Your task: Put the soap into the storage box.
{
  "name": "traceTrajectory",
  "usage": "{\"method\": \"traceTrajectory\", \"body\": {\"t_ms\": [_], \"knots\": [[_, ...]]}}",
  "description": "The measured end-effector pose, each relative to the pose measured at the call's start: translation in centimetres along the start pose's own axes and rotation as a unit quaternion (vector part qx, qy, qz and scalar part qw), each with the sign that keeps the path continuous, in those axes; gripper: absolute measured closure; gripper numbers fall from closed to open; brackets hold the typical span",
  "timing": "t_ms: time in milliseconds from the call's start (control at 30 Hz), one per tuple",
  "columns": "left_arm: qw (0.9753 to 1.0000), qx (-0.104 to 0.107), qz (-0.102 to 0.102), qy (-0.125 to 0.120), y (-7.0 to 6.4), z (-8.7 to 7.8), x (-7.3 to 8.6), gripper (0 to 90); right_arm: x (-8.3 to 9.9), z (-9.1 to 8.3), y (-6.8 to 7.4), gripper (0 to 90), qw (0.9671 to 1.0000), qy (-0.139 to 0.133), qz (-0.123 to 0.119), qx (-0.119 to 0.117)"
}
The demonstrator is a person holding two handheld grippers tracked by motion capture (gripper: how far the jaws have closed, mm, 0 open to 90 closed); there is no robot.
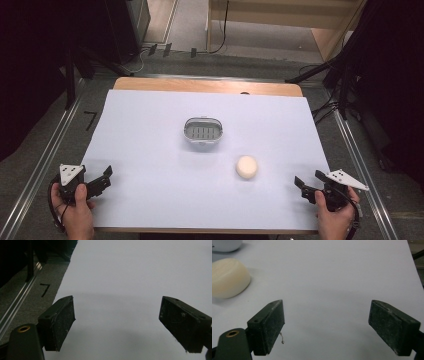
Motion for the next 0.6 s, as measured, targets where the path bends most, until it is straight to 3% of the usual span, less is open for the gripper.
{"method": "traceTrajectory", "body": {"t_ms": [167, 300, 433, 600], "knots": [[1.0000, -0.001, 0.001, 0.005, 0.01, 0.08, -0.02, 14.2, 0.04, -0.03, 0.32, 13.6, 0.9998, -0.003, -0.015, 0.014], [1.0000, -0.003, -0.001, 0.004, 0.00, 0.08, -0.02, 14.2, -0.02, -0.08, 0.18, 14.7, 0.9999, -0.007, -0.006, 0.010], [0.9999, -0.008, 0.007, 0.004, -0.17, 0.08, -0.01, 14.2, -0.12, 0.08, 0.35, 21.3, 0.9989, -0.007, -0.012, 0.044], [0.9999, -0.009, 0.008, 0.004, -0.19, 0.06, -0.01, 14.2, -0.29, -0.03, 0.47, 32.9, 0.9980, -0.032, -0.011, 0.053]]}}
Point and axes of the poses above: each handheld gripper's, and its own axes: z roughly forward along the jaws, x roughly out of its underside, y roughly to its left, the point moved 2 cm from there along z, roughly forward along the jaws, and after that the axes turned 5 degrees about z, right-handed, at the moved point
